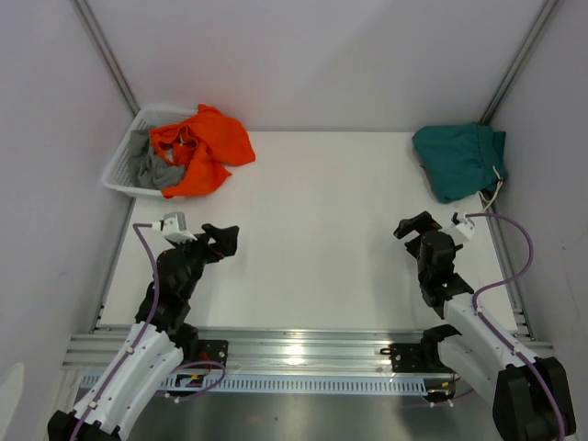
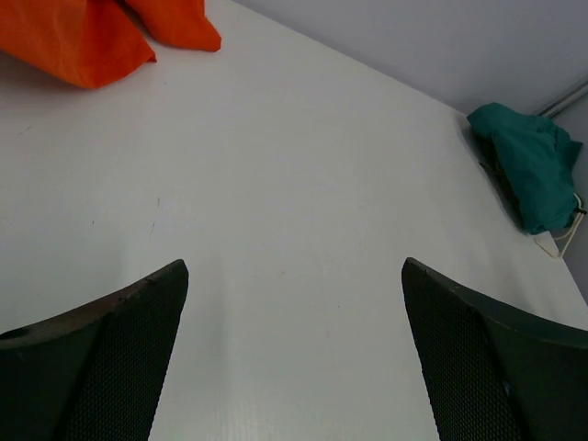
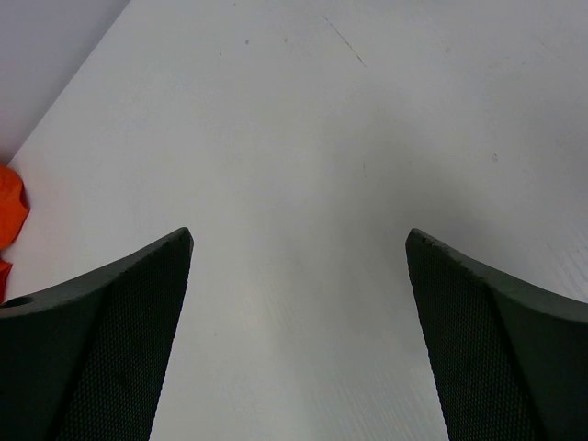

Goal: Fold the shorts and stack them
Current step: Grab the shorts from the pile

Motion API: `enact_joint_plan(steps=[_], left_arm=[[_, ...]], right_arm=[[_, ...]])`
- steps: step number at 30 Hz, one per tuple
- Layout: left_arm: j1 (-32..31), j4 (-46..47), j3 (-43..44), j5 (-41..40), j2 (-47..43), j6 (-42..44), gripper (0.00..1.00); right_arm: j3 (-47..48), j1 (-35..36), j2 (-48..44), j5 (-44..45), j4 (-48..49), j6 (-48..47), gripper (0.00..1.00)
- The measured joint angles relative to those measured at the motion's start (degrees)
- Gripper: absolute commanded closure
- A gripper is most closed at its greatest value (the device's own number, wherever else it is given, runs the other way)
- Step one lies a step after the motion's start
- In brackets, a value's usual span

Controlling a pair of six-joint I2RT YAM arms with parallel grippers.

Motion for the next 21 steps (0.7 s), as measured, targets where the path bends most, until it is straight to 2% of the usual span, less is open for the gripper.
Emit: enact_joint_plan(steps=[4,8,11,13,15,18,21], left_arm=[[0.00,-7.28,2.62,-3.45,1.07,-4.15,0.01],[1.55,-16.24,11.78,-9.27,5.79,-8.22,0.01],[11.65,-19.50,20.52,-5.40,11.56,-9.31,0.01],[20.94,-20.04,26.64,-0.17,17.29,-9.70,0.01],[26.69,-21.27,32.46,2.84,24.04,-9.88,0.01],[28.72,-21.88,39.67,5.70,35.26,-10.54,0.03],[28.81,-22.27,41.99,6.82,42.91,-11.50,0.03]], right_arm=[[0.00,-0.33,0.02,0.00,0.00,0.04,0.00],[0.00,-0.92,0.15,-0.22,0.00,0.22,0.01],[0.00,-1.16,0.48,-0.76,0.00,0.22,0.01],[0.00,-1.27,0.74,-1.14,0.00,0.24,0.00],[0.00,-1.38,0.96,-1.77,0.02,0.24,0.01],[-0.07,-1.51,1.27,-2.84,0.35,0.22,0.01],[-0.07,-1.62,1.53,-3.87,1.14,0.24,0.00]])
